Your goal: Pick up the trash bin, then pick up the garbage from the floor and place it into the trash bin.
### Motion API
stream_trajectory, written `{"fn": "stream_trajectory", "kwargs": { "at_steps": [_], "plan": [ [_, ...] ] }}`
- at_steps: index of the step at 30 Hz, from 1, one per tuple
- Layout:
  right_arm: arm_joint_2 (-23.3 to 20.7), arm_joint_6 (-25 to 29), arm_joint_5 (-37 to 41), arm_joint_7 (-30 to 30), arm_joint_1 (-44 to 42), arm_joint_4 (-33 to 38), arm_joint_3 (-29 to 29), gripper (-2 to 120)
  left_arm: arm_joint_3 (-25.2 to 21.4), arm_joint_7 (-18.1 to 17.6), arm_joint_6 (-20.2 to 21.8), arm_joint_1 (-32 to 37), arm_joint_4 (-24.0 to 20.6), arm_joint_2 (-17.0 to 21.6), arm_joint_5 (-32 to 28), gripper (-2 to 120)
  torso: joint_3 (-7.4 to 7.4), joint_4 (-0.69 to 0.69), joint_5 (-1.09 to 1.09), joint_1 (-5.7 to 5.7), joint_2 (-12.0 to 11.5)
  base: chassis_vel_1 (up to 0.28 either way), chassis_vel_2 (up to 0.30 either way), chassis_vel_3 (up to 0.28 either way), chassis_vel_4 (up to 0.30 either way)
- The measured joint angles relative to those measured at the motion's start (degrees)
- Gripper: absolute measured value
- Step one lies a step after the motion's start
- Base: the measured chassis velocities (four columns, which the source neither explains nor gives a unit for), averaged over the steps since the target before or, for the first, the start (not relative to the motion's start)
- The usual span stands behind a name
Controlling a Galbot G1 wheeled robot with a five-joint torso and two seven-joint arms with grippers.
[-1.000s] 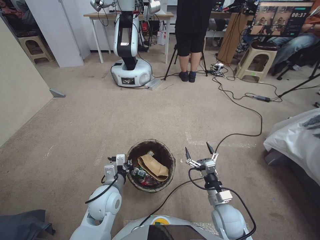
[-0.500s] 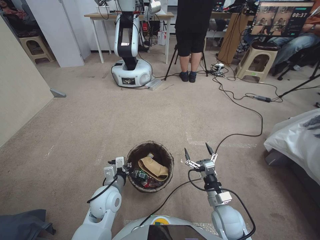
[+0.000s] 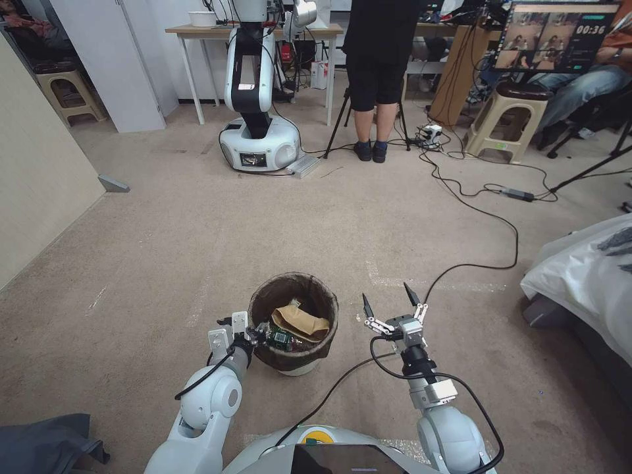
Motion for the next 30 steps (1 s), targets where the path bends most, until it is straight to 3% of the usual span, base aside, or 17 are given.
{"fn": "stream_trajectory", "kwargs": {
  "at_steps": [2, 4, 15, 25, 29, 30],
  "plan": [
    [0.00, 0.01, 0.00, -0.04, 0.01, 0.00, 0.00, 100, 0.03, 0.01, 0.02, -0.01, 0.05, -0.01, -0.02, 49, 0.00, 0.00, 0.00, 0.00, 0.00, 0.000, 0.000, 0.000, 0.000],
    [0.02, 0.09, 0.00, -0.21, 0.03, -0.02, 0.01, 100, 0.08, 0.01, 0.02, -0.11, 0.28, -0.06, -0.06, 66, 0.00, 0.00, 0.01, 0.00, 0.00, 0.000, 0.000, 0.000, 0.000],
    [0.20, 0.47, -0.12, -0.87, 0.00, -0.13, 0.07, 100, 0.01, 0.37, -0.43, -0.60, 0.71, -0.06, -0.13, 99, 0.00, 0.01, 0.02, 0.00, 0.00, 0.000, 0.000, 0.000, 0.000],
    [0.43, 1.15, -1.10, 0.28, 0.26, -0.31, 0.13, 100, 0.00, 1.83, -2.80, -0.44, -0.76, 0.15, 3.05, 100, -0.01, 0.02, 0.03, 0.00, 0.00, 0.000, 0.000, 0.000, 0.000],
    [0.29, 0.71, -1.19, 1.53, 0.48, -0.08, 0.15, 100, 0.00, 3.68, -7.06, -0.04, -2.15, 0.21, 8.22, 100, -0.01, 0.01, 0.03, 0.00, 0.00, 0.000, 0.000, 0.000, 0.000],
    [0.26, 0.35, -1.18, 1.91, 0.66, 0.19, 0.27, 100, -0.02, 4.95, -11.79, 0.43, -2.68, 0.22, 13.47, 100, -0.01, 0.01, 0.03, 0.00, 0.00, 0.000, 0.000, 0.000, 0.000]
  ]
}}
